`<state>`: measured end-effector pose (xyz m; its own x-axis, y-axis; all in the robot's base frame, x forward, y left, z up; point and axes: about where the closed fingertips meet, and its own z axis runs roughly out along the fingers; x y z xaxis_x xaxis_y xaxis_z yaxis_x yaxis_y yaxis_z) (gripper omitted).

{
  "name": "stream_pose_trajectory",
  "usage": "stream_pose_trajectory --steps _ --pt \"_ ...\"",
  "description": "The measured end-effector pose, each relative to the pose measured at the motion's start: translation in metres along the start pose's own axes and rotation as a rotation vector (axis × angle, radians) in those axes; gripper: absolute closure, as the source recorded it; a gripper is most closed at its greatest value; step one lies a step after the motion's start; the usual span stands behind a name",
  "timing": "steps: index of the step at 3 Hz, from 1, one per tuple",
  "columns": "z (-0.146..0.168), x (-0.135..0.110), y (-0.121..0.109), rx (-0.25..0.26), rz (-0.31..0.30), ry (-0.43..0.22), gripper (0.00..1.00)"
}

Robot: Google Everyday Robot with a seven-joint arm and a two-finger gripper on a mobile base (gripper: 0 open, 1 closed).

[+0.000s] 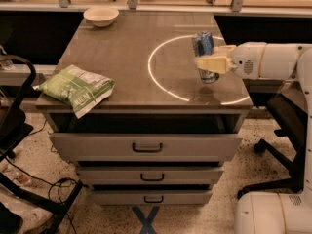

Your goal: Place redbull can upright

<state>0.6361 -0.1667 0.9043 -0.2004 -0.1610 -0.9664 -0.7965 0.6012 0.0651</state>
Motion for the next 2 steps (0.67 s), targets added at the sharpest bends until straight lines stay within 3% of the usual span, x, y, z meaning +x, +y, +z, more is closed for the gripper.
stream_pose_trajectory --steps 2 --pt "0.0097 0.0129 0.0083 0.059 0.084 -0.136 1.0"
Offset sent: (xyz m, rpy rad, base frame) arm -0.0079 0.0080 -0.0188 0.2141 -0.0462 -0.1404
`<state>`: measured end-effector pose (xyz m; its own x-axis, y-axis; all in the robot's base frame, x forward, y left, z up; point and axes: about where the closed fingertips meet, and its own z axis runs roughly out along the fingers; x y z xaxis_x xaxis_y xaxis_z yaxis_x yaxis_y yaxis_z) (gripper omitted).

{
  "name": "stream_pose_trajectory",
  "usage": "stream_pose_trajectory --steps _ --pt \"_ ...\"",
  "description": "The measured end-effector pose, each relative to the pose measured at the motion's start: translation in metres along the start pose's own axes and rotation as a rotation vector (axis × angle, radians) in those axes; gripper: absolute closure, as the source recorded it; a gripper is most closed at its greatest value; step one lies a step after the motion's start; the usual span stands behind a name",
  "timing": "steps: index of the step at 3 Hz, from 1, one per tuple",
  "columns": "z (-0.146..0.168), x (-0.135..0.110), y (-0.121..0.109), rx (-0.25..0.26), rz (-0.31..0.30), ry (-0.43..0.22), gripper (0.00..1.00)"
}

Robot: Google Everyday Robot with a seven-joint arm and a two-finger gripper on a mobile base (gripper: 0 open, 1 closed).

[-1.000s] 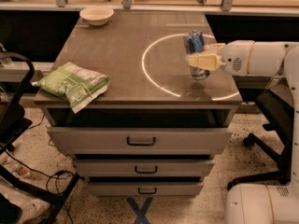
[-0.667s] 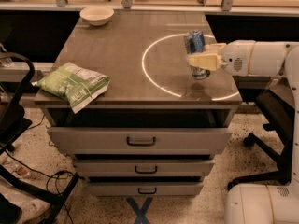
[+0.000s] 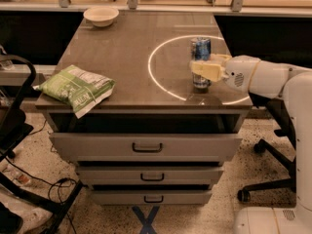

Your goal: Place redbull can upright

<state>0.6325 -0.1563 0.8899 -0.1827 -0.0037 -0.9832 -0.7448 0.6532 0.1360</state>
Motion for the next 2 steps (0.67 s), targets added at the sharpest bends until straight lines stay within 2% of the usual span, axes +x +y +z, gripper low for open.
stream_pose_trajectory --steps 2 --pt "-0.0082 0.0147 0.0026 0.037 0.023 -0.082 1.0"
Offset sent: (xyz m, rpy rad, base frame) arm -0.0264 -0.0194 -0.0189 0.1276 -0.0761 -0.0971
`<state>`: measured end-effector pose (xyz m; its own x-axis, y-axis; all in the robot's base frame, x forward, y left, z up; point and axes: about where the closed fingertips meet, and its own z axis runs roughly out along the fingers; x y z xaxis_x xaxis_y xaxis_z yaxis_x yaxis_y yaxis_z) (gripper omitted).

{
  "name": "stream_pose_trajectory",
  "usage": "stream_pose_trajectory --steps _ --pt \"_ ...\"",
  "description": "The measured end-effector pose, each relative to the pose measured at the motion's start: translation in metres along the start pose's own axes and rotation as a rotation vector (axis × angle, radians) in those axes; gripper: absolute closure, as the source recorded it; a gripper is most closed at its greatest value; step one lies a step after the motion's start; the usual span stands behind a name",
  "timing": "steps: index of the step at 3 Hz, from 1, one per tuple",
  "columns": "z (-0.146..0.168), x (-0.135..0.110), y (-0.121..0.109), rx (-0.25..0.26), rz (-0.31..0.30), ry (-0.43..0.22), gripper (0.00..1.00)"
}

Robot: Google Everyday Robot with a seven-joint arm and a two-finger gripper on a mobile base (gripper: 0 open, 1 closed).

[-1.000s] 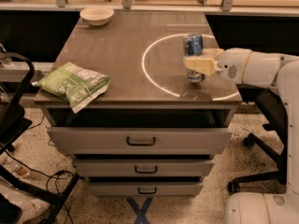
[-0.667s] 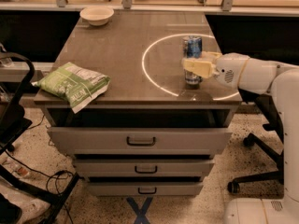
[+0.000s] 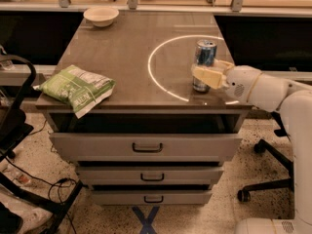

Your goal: Place redbull can upright

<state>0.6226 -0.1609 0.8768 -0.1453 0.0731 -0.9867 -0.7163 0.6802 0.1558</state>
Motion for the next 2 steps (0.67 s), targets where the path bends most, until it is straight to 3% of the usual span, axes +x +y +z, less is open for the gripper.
stream_pose_trajectory --steps 2 --pt "-0.0004 -0.0004 0.0009 0.0 0.001 -0.005 0.6"
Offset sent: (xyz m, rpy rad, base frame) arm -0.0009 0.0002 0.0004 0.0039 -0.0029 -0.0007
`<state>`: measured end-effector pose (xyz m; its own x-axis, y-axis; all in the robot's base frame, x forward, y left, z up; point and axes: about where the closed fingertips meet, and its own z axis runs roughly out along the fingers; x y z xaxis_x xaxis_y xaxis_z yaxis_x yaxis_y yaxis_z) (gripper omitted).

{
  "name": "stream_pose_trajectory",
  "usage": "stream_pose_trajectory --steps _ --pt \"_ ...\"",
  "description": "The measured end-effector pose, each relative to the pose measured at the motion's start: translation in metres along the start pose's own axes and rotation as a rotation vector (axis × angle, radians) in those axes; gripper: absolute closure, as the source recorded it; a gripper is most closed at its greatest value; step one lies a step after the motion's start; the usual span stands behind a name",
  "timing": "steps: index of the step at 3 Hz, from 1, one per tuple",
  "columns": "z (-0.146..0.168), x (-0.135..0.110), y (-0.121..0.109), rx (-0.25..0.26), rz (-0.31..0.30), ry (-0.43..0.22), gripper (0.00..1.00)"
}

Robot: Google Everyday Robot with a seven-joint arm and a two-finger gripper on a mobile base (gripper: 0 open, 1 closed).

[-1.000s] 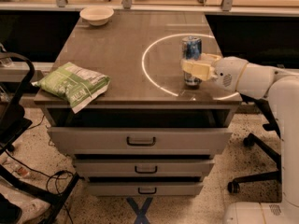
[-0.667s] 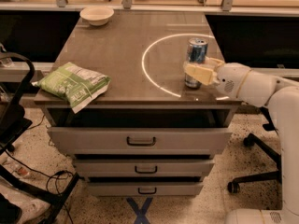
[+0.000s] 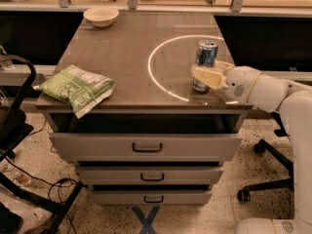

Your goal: Place redbull can upright

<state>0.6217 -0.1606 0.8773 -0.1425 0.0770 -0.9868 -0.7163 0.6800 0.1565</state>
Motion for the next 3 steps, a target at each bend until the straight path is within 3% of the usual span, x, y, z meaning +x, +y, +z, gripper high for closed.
stream_pose_trajectory --steps 2,3 --pt "0.0058 0.0032 0.0002 -0.005 0.004 0.007 0.13" --pt "0.0079 0.0043 0.0003 -0.007 0.005 0.01 0.0"
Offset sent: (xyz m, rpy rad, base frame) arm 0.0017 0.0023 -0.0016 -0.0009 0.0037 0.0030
